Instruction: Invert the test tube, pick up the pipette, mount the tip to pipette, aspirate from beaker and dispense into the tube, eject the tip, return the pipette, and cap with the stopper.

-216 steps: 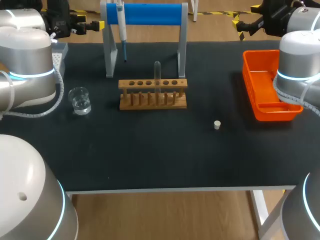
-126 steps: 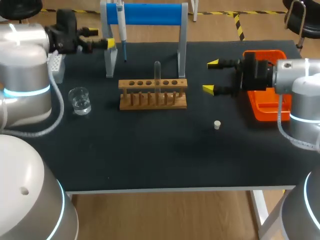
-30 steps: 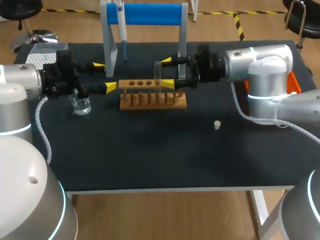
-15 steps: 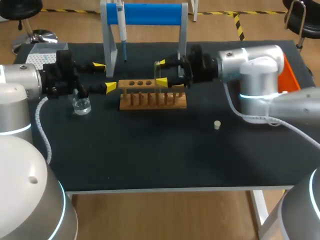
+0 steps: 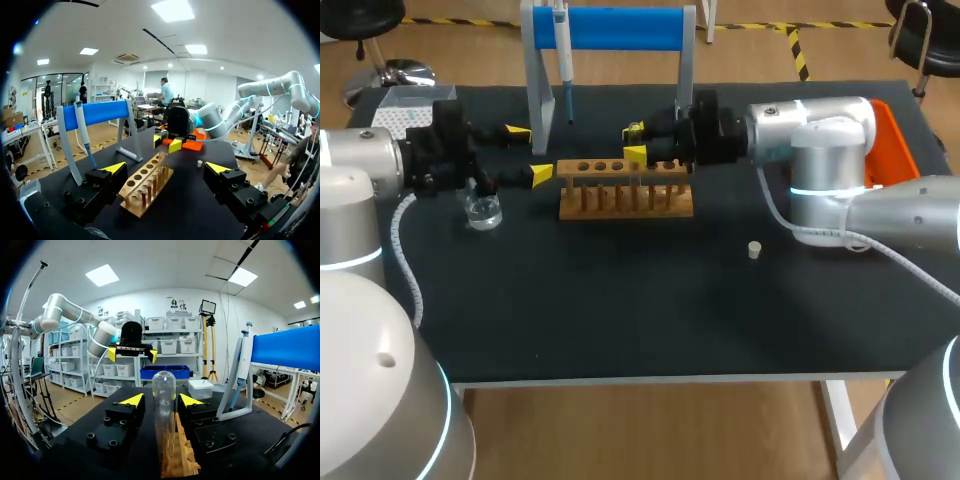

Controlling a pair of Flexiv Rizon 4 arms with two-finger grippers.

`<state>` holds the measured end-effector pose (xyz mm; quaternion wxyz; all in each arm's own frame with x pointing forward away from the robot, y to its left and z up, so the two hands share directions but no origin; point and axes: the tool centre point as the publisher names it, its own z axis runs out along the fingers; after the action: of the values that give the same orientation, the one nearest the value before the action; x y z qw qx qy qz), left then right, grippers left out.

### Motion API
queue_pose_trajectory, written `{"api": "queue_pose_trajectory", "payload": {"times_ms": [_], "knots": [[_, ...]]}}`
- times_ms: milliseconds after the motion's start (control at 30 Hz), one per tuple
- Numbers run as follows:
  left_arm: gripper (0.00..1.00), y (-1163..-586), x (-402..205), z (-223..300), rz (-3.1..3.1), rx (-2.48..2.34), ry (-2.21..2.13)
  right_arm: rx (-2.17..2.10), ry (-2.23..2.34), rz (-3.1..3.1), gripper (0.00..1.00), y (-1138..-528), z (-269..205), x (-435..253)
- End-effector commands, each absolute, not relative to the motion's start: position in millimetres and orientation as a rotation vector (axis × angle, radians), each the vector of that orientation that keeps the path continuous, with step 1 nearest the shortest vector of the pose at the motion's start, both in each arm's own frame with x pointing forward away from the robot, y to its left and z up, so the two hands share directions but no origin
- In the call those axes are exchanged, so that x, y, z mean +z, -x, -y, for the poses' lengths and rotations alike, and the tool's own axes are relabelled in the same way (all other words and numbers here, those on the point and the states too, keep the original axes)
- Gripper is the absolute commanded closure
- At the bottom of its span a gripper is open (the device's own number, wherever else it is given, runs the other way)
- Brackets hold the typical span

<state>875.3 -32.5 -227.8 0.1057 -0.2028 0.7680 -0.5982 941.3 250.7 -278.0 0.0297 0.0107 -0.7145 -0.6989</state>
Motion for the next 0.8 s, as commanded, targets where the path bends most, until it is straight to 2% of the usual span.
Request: {"api": "queue_pose_trajectory", "payload": {"times_ms": [33, 300, 333, 367, 400, 800], "knots": [[0.00, -874.4, -228.3, 32.3, -2.259, -1.764, 0.596, -2.163, -0.031, 2.197, 0.59, -941.2, -252.0, -280.1], [0.00, -874.4, -228.3, 32.3, -2.259, -1.764, 0.596, -2.167, -0.020, 2.191, 0.63, -939.7, -251.6, -280.3], [0.00, -874.4, -228.3, 32.3, -2.259, -1.764, 0.596, -2.167, -0.020, 2.192, 0.67, -939.6, -251.5, -280.3], [0.00, -874.4, -228.3, 32.3, -2.259, -1.764, 0.596, -2.168, -0.018, 2.192, 0.80, -939.5, -251.4, -280.3], [0.00, -874.4, -228.3, 32.3, -2.259, -1.764, 0.596, -2.169, -0.017, 2.191, 1.00, -939.4, -251.4, -280.3], [0.00, -874.4, -228.3, 32.3, -2.259, -1.764, 0.596, -2.178, -0.022, 2.192, 1.00, -938.5, -250.7, -274.8]]}}
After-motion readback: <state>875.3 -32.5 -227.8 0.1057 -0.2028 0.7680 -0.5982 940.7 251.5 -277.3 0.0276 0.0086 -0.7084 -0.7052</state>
